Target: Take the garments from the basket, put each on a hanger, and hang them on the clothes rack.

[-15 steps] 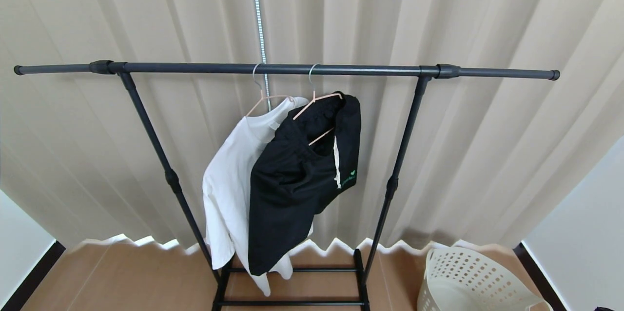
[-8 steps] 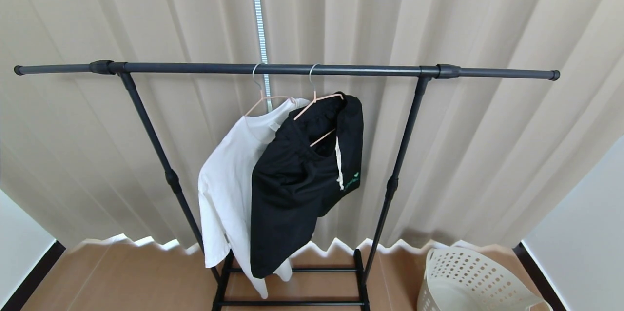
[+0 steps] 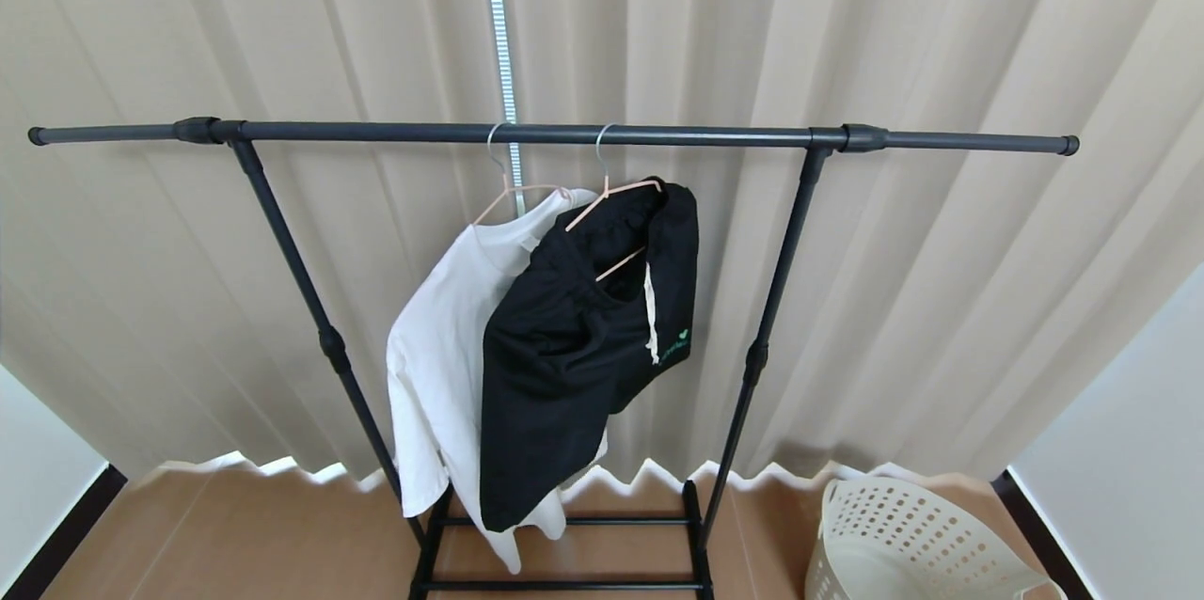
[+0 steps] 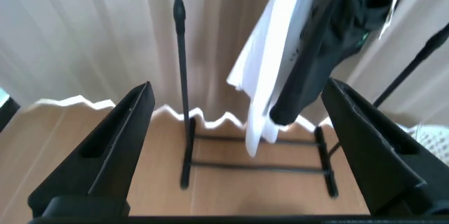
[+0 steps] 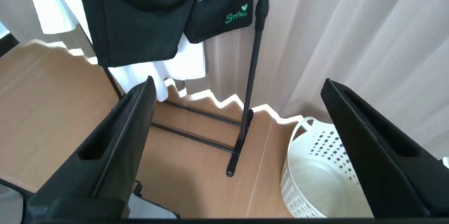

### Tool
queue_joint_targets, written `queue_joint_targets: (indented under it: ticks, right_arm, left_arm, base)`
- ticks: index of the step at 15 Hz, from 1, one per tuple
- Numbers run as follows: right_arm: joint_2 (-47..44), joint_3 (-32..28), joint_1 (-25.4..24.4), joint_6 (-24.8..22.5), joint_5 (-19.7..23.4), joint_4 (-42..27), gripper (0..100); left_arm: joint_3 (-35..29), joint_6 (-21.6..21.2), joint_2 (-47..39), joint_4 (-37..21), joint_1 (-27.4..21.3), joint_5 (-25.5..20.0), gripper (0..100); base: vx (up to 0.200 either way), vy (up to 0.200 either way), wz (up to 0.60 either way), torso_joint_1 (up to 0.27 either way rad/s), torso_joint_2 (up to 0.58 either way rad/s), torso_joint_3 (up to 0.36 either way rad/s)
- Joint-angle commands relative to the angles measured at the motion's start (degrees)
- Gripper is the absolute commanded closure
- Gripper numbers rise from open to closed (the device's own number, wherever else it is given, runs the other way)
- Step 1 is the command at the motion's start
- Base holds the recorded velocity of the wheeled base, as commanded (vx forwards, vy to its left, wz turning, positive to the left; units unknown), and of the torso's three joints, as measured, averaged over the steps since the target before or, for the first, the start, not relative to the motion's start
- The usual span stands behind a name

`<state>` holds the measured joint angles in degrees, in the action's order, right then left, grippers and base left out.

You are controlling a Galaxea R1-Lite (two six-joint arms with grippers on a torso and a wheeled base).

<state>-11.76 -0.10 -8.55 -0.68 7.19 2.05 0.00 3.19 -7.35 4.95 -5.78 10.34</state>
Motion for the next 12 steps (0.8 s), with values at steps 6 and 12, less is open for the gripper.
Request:
queue_joint_targets:
  ticks: [6, 12]
  right_arm:
    - [5.7, -0.1, 3.0, -3.0, 0.8, -0.5, 0]
    - [11.8, 0.1, 8.7, -8.4, 0.3, -0.2, 0]
  left_arm:
    - [0.0, -4.2, 7.3, -0.2, 5.0, -5.9, 0]
    - [0.0, -7.9, 7.4, -4.5, 5.1, -16.5, 0]
  base:
    - [0.000, 0.000, 0.00, 0.000, 0.00, 0.000]
    - [0.000, 0.000, 0.00, 0.000, 0.00, 0.000]
